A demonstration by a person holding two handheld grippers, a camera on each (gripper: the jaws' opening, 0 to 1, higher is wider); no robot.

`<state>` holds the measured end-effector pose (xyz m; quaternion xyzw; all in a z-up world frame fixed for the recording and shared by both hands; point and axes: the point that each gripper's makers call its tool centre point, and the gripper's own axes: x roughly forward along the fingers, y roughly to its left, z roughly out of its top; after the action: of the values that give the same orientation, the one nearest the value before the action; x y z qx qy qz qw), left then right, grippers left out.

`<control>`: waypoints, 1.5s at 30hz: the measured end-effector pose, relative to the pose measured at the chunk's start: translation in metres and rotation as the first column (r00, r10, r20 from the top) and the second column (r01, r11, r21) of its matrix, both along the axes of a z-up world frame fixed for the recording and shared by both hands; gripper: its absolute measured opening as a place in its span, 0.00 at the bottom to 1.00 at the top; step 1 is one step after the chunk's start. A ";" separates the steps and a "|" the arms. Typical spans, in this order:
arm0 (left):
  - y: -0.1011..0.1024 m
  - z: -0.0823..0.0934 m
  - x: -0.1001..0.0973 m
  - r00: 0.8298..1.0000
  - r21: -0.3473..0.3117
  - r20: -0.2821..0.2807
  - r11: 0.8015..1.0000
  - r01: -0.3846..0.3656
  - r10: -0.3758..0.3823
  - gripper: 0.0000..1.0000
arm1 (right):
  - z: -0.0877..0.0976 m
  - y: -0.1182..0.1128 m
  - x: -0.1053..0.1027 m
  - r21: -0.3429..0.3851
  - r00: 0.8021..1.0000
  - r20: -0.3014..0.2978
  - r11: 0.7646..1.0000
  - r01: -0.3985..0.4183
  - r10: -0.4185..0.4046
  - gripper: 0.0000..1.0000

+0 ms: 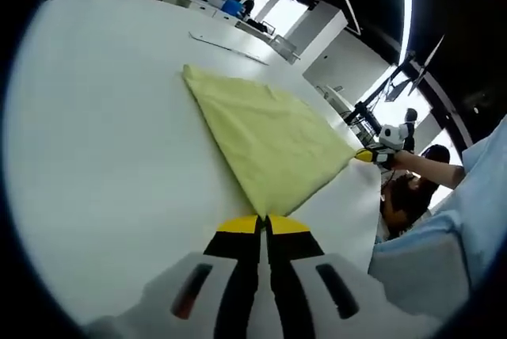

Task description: Fold the garment on the visible template until the final outline fits inside the template.

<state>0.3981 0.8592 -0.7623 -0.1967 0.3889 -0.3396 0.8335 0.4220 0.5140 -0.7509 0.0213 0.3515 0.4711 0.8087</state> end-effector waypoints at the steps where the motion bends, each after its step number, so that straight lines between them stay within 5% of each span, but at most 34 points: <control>1: -0.001 0.000 -0.002 1.000 0.000 -0.002 1.000 0.004 -0.004 0.00 | -0.001 -0.001 -0.002 -0.001 1.000 -0.002 1.000 0.002 -0.002 0.00; 14: -0.008 -0.002 -0.026 1.000 -0.020 -0.015 1.000 0.008 -0.008 0.00 | -0.007 -0.008 -0.023 0.006 0.998 -0.033 0.999 0.046 -0.046 0.00; 36: -0.006 -0.002 -0.027 1.000 -0.030 0.012 0.999 -0.028 0.028 0.01 | -0.007 -0.006 -0.024 0.009 0.996 -0.068 0.998 0.055 -0.054 0.00; 41: 0.001 0.003 -0.028 0.999 -0.015 0.038 1.000 -0.015 0.016 0.12 | -0.005 -0.010 -0.020 -0.001 0.993 -0.069 0.996 0.091 -0.090 0.00; 45: 0.005 0.015 -0.026 0.996 -0.013 0.082 1.000 -0.016 0.017 0.29 | 0.005 -0.014 -0.014 -0.010 0.993 -0.026 0.993 0.118 -0.119 0.19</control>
<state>0.3719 0.8640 -0.7470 -0.1909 0.3504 -0.3427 0.8505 0.4082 0.5003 -0.7461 0.0451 0.3625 0.4205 0.8305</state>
